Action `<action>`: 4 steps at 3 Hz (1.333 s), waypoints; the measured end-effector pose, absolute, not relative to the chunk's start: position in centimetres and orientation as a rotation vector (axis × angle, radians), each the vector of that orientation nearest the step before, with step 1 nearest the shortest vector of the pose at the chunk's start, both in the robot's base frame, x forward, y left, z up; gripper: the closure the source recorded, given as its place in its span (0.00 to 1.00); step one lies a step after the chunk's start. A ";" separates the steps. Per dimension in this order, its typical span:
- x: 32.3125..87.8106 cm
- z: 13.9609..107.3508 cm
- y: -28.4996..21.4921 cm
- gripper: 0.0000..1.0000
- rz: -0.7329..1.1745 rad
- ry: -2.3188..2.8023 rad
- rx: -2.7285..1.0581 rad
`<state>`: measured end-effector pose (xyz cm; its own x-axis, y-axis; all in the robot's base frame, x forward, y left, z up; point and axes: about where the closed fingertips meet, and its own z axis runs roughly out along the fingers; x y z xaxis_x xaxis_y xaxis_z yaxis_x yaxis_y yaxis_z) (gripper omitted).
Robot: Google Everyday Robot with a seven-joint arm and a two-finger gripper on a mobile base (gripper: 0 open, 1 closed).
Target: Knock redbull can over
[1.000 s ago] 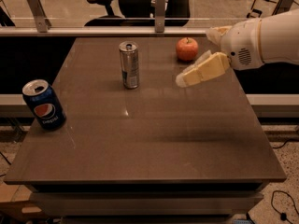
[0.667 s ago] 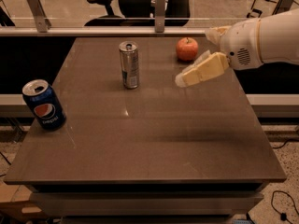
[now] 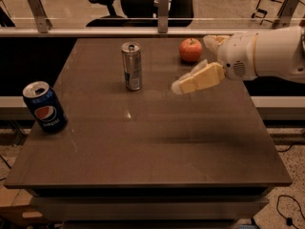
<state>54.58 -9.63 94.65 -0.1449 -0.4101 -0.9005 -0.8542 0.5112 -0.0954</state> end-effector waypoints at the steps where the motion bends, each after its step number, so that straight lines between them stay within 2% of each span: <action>1: 54.8 93.8 -8.5 0.00 0.585 1.722 -1.038; 4: 57.3 90.8 -3.5 0.00 0.743 1.599 -0.944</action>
Offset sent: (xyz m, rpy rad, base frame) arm 0.0146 0.0498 -0.0323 0.1687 -0.0316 0.0356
